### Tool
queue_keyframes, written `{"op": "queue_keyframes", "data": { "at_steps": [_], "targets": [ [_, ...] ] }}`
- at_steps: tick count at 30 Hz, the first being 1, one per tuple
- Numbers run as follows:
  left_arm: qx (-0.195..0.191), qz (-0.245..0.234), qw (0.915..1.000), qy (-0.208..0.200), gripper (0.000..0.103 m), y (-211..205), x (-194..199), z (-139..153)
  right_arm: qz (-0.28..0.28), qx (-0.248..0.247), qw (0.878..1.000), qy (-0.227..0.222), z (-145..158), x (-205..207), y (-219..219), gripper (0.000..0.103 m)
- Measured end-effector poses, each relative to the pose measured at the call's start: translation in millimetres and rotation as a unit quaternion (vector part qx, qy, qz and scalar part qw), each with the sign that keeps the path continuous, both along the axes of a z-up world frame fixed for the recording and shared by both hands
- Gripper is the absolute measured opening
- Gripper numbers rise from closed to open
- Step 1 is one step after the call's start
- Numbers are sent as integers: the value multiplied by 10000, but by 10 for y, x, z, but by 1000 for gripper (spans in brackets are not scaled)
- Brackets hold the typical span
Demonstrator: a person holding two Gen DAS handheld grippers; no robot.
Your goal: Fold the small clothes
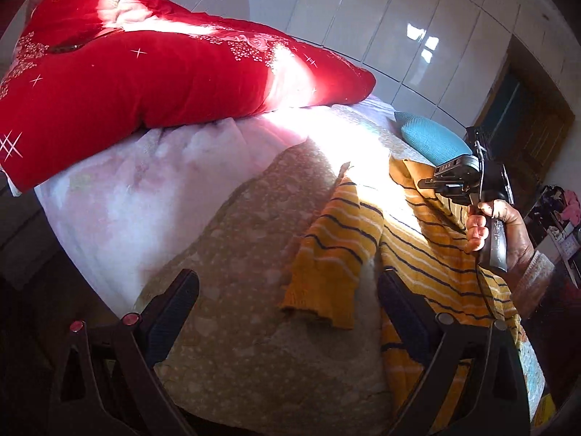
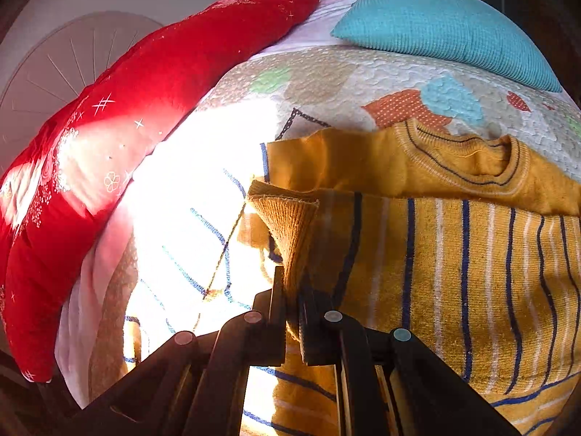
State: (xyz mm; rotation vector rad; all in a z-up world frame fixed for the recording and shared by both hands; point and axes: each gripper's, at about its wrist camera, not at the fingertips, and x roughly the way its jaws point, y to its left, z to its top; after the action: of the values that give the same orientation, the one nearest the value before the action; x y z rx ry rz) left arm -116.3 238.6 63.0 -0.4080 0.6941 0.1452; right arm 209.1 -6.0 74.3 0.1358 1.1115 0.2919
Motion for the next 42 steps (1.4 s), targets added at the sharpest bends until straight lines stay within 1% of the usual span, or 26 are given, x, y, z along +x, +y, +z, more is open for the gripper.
{"op": "queue_keyframes", "data": {
  "at_steps": [4,5,6,7,9,10,13,14,15,17,19,22,25,28,31,32,33,34,36,37,40,42],
  "targets": [
    [-145,163,9997,56,98,128,-33,-56,266,-125,9994,158,-144,15,243,15],
    [-180,194,9996,60,98,151,-44,-59,328,-119,9993,156,-136,-6,267,20],
    [-203,223,9995,59,98,175,-56,-58,399,-90,9991,141,-109,-37,290,25],
    [-205,261,9994,50,98,200,-75,-54,484,-22,9988,104,-47,-77,287,27],
    [-204,403,9990,38,98,277,-112,-47,732,163,9972,17,90,-198,307,27],
    [-229,493,9985,37,98,328,-128,-46,857,179,9961,-38,161,-272,335,27],
    [-320,792,9963,41,98,493,-199,-45,1412,150,9897,-190,345,-612,442,28],
    [-319,905,9954,42,98,538,-230,-42,1650,153,9860,-174,373,-768,512,32],
    [-309,1010,9944,53,98,585,-259,-40,1882,196,9818,-152,381,-940,593,38],
    [-301,1184,9925,72,98,665,-320,-41,2287,319,9729,-88,342,-1268,698,45],
    [-341,1307,9908,83,98,731,-373,-45,2539,306,9667,-22,255,-1571,780,46],
    [-434,1369,9896,112,98,774,-425,-55,2682,245,9630,105,83,-1863,869,46],
    [-461,1363,9895,118,98,767,-443,-57,2773,299,9600,253,-55,-1989,975,46],
    [-480,1347,9897,105,98,754,-446,-49,2656,232,9626,482,-196,-2041,1039,48],
    [-527,1328,9897,77,98,757,-453,-41,2524,307,9660,463,-251,-2049,1090,48],
    [-534,1327,9897,71,98,752,-461,-38,2489,349,9669,440,-223,-2038,1109,43],
    [-537,1329,9897,69,98,753,-464,-36,2463,407,9673,446,-206,-2038,1117,30],
    [-542,1330,9896,66,98,754,-468,-33,2466,472,9667,494,-200,-2036,1133,24],
    [-556,1329,9895,56,98,755,-474,-27,2489,489,9659,526,-178,-2047,1186,8],
    [-563,1336,9894,53,98,757,-475,-27,2492,441,9662,493,-157,-2060,1202,5],
    [-586,1334,9893,64,98,751,-464,-27,2538,306,9658,435,-95,-2092,1228,5],
    [-568,1293,9900,71,98,724,-444,-18,2621,247,9643,295,34,-2111,1244,5]
  ]
}}
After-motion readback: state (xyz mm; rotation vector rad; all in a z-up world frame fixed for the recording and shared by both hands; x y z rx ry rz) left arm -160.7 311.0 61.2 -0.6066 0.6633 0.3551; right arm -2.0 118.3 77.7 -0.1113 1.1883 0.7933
